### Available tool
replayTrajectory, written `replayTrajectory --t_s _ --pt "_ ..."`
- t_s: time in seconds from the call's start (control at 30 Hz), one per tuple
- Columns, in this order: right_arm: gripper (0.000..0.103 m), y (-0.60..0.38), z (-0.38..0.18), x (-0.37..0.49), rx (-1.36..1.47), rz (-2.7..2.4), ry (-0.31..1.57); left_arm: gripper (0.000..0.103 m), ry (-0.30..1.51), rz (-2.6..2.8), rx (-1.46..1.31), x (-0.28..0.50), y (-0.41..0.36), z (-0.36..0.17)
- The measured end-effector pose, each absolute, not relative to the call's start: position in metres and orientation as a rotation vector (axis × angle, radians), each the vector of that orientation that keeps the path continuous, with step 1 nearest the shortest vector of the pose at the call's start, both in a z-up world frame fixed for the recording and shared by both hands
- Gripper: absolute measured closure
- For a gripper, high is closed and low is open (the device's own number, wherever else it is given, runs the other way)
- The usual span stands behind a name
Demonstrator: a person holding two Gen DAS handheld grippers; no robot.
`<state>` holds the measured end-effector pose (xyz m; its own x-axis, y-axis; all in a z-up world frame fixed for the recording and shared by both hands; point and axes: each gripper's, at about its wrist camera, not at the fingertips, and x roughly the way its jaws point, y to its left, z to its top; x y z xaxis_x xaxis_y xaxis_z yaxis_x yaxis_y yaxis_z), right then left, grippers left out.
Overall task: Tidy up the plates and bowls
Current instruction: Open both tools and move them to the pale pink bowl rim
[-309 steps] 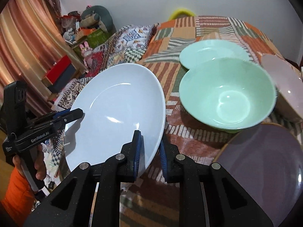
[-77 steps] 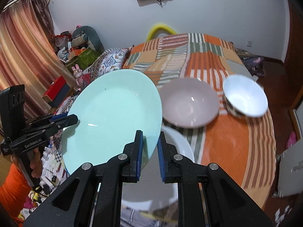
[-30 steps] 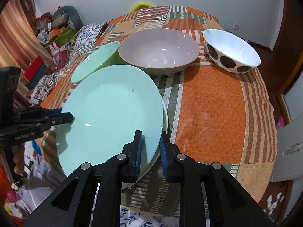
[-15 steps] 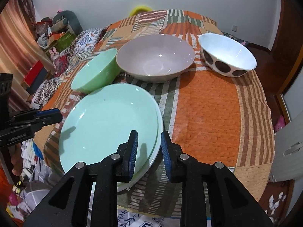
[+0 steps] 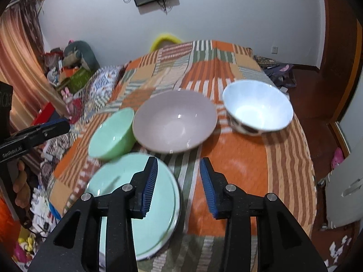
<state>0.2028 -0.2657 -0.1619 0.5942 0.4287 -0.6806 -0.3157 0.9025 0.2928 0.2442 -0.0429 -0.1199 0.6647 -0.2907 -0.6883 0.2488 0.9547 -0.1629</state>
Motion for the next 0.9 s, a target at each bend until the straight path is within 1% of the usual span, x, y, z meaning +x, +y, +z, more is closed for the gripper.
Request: replayTrajectory --t_s 0.2,0.47,0.63,0.8,0.87,0.9 --pt "0.067 -0.274 -0.165 0.229 0.195 0.432 0.821 0.065 0.794 -0.315 -0.009 0.29 -0.064 -0.125" --pt "0.067 -0.271 -0.192 0.26 0.199 0.422 0.868 0.065 0.921 -0.305 -0.036 0.362 -0.08 -0.176" --pt "0.067 -0.269 -0.213 0.275 0.233 0.45 0.915 0.065 0.993 -0.341 -0.032 0.387 -0.083 -0.199" --pt "0.067 -0.268 -0.224 0.278 0.239 0.455 0.923 0.065 1.036 -0.358 -0.035 0.403 -0.081 -0.213" --pt "0.068 -0.266 -0.228 0.279 0.253 0.471 0.937 0.067 1.056 -0.357 -0.026 0.407 -0.08 -0.219" --pt "0.069 -0.266 -0.23 0.283 0.258 0.476 0.941 0.07 1.065 -0.361 -0.025 0.409 -0.08 -0.221"
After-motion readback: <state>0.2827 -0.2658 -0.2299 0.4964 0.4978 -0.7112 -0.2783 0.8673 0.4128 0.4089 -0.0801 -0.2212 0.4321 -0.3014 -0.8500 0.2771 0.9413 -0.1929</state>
